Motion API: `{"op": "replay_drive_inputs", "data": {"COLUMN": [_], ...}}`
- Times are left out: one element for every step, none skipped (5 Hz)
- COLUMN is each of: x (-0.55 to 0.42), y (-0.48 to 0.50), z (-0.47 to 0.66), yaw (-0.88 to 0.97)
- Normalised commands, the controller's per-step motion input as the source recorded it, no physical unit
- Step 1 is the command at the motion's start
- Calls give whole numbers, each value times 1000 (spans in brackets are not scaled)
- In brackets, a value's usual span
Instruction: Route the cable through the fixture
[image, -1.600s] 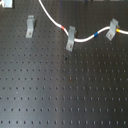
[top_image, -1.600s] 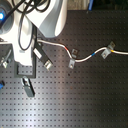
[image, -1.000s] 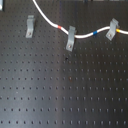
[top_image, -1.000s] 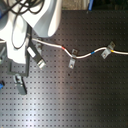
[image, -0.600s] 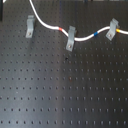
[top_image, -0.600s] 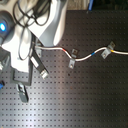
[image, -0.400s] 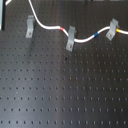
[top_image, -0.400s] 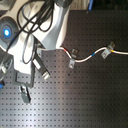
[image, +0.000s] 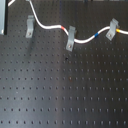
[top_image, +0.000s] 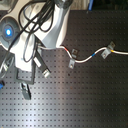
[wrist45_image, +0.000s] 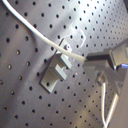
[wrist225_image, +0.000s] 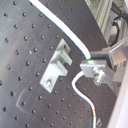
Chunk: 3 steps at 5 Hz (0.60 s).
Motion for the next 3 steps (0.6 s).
{"op": "replay_drive_inputs", "data": {"x": [-330,-352,-234], "y": [51,203,310], "z": [322,447,574], "yaw": [0,0,0]}}
